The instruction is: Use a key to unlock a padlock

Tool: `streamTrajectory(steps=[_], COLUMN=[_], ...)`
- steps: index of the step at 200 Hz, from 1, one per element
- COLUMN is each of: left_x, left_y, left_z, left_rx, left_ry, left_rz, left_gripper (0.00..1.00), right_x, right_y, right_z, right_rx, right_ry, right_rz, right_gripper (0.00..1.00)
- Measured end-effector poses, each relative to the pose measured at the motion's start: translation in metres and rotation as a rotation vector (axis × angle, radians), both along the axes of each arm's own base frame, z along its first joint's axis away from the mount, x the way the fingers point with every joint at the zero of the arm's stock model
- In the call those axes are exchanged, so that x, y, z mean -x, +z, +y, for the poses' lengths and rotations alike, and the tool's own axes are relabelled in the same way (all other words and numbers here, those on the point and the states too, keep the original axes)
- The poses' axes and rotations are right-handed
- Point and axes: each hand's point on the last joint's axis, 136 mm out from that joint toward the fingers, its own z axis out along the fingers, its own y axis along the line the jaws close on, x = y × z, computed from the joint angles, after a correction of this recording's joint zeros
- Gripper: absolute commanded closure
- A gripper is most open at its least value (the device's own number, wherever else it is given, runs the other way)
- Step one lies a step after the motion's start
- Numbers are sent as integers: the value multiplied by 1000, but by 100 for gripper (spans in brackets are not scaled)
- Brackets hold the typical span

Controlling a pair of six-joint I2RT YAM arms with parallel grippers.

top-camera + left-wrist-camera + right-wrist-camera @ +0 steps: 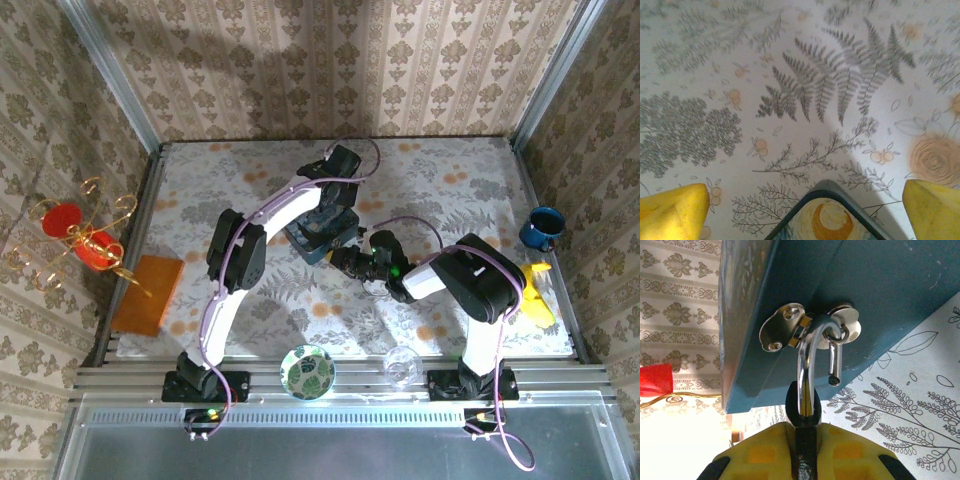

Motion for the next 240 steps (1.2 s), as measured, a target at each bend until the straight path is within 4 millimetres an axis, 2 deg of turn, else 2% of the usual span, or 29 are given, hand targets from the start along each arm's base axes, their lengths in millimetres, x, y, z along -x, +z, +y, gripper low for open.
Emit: streamTrajectory(steps=[51,135,166,205,240], left_x=[2,3,3,0,-2], left_y=[-9,-10,-10,-9,-7], left_z=[-6,-7,-5,-2,1], left_rx=[40,127,143,166,192], left_ry=[-9,-7,0,15,33], left_rz=[8,-34,-49,-68,-89], left_gripper=[11,15,20,22,29], right_x=[-3,-5,-6,-14,-28], right_y=[-2,-1,-2,-2,-2], right_z=[-7,-14,-18,-27,-39], right_rx=[1,-20,-20,-6,12], right_ry=[-16,2,4,-3,-32], right_rz=[3,17,25,32,50], right_gripper=[100,100,100,100,100])
